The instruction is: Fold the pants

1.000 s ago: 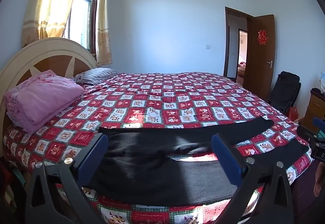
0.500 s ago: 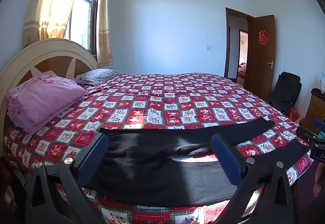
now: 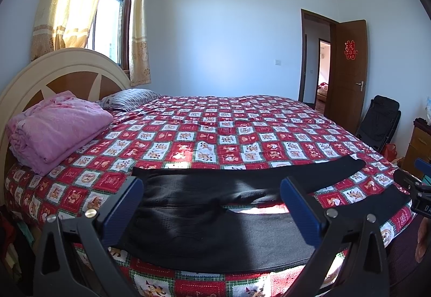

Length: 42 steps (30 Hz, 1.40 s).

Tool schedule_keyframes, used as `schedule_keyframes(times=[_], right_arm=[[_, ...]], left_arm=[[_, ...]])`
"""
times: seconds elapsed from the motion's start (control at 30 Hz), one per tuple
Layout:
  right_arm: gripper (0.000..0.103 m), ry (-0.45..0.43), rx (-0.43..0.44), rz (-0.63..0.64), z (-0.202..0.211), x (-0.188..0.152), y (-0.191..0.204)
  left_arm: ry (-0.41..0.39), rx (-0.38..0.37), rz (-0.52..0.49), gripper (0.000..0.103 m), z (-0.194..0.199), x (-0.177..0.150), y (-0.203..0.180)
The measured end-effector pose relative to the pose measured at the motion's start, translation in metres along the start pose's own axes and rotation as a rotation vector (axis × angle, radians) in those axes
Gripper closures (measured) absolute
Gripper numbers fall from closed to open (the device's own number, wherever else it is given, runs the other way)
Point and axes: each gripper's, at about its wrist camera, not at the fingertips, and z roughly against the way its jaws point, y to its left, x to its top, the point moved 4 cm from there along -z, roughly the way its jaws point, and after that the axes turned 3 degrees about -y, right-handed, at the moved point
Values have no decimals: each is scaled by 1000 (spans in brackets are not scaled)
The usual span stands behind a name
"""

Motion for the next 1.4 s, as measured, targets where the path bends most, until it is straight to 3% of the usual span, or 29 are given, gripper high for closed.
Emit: schedule_keyframes(times=[1.4], right_arm=[[1,20,2,11,-6,-5,4]], left_arm=[[21,8,6,0,-9,-12,-2]])
